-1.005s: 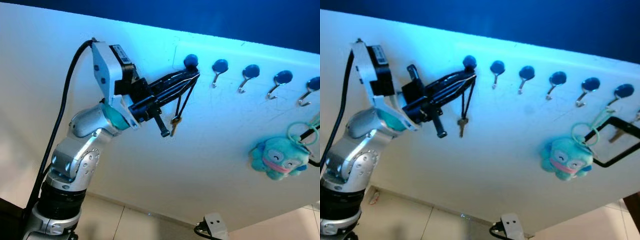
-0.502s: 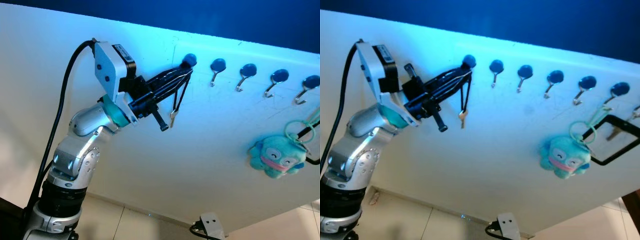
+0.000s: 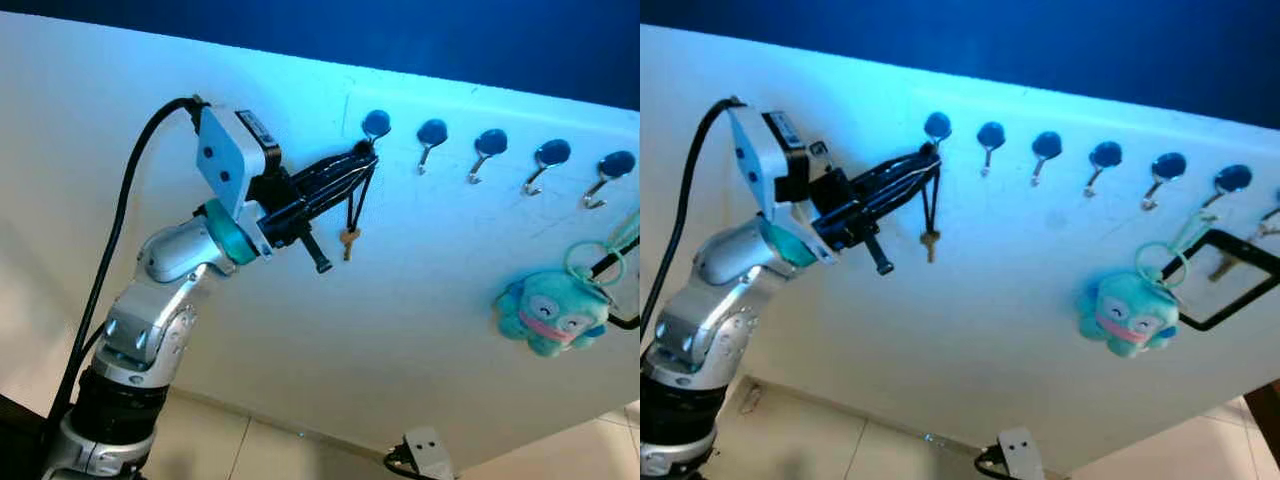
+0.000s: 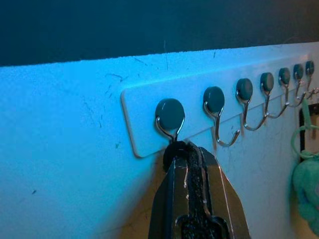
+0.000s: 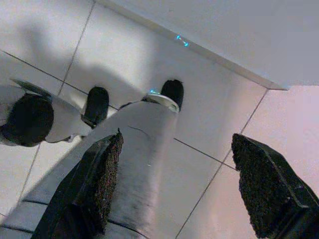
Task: Hang keys on a hook
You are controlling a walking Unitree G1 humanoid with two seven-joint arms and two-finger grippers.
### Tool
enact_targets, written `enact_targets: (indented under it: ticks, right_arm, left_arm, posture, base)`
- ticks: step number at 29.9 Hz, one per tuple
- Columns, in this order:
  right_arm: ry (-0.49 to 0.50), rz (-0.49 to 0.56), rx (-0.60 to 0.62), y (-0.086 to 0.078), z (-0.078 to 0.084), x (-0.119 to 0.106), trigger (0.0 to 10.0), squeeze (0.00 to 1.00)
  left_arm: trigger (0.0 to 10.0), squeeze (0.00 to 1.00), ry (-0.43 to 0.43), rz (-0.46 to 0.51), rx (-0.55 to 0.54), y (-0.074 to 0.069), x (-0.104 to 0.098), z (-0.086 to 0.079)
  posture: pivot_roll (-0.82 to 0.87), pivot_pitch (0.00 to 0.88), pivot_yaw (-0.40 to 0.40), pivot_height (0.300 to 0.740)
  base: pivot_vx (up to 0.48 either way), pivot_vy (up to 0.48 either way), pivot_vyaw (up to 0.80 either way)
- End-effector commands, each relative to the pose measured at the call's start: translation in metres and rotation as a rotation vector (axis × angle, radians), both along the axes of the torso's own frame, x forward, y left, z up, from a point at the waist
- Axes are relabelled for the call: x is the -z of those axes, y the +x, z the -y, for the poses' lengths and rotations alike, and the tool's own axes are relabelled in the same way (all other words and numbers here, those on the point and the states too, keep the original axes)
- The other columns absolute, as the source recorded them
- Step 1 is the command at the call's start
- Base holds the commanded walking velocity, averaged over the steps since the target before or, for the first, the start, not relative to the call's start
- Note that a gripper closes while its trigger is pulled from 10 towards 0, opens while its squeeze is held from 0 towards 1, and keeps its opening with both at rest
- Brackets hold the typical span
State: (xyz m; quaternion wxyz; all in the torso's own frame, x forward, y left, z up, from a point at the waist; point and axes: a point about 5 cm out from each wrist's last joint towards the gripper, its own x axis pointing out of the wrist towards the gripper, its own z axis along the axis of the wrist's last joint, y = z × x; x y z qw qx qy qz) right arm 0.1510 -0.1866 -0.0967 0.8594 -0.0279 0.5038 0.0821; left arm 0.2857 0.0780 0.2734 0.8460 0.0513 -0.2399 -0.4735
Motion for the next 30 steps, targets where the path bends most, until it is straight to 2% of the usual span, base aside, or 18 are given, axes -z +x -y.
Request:
enact_targets:
  ticks: [1, 8, 9, 10, 16, 20, 26, 30]
  right_arm:
    - [-0.013, -0.076, 0.019, -0.022, 0.01, 0.007, 10.0, 0.0]
    - [-0.014, -0.075, 0.017, -0.022, 0.011, 0.007, 10.0, 0.0]
    - [-0.012, -0.075, 0.016, -0.022, 0.008, 0.007, 10.0, 0.0]
    - [-0.007, -0.073, 0.013, -0.021, 0.003, 0.007, 10.0, 0.0]
    - [0.004, -0.068, 0.006, -0.017, -0.009, 0.008, 10.0, 0.0]
    - [0.017, -0.058, -0.004, -0.01, -0.023, 0.007, 10.0, 0.0]
    - [0.021, -0.054, -0.012, -0.007, -0.029, 0.006, 10.0, 0.0]
    - [0.018, -0.054, -0.014, -0.007, -0.029, 0.006, 10.0, 0.0]
  left_arm:
    - [10.0, 0.0, 0.087, -0.143, -0.03, 0.008, 0.032, 0.0]
    - [10.0, 0.0, 0.077, -0.134, -0.03, 0.008, 0.03, 0.001]
    - [10.0, 0.3, 0.07, -0.132, -0.027, 0.008, 0.029, 0.002]
    - [10.0, 1.0, 0.061, -0.134, -0.018, 0.008, 0.028, 0.003]
    - [10.0, 1.0, 0.045, -0.135, -0.001, 0.007, 0.026, 0.004]
    - [10.0, 1.0, 0.049, -0.134, 0.001, 0.006, 0.026, 0.002]
    - [10.0, 1.0, 0.056, -0.135, 0.001, 0.005, 0.028, -0.002]
    - [10.0, 1.0, 0.055, -0.146, 0.043, -0.001, 0.031, -0.008]
  posture:
    - [0.13, 0.04, 0.053, 0.74]
    - [0.13, 0.039, 0.053, 0.74]
    - [0.13, 0.039, 0.053, 0.74]
    - [0.13, 0.039, 0.053, 0.74]
    - [0.13, 0.039, 0.055, 0.74]
    - [0.13, 0.043, 0.054, 0.74]
    - [0.13, 0.043, 0.051, 0.74]
    - [0.13, 0.045, 0.049, 0.74]
  base:
    - [0.0, 0.0, 0.0]
    - [0.0, 0.0, 0.0]
    - [0.0, 0.0, 0.0]
    - [0.0, 0.0, 0.0]
    - [0.0, 0.0, 0.0]
    - [0.0, 0.0, 0.0]
    - [0.0, 0.0, 0.0]
    - [0.0, 0.0, 0.0]
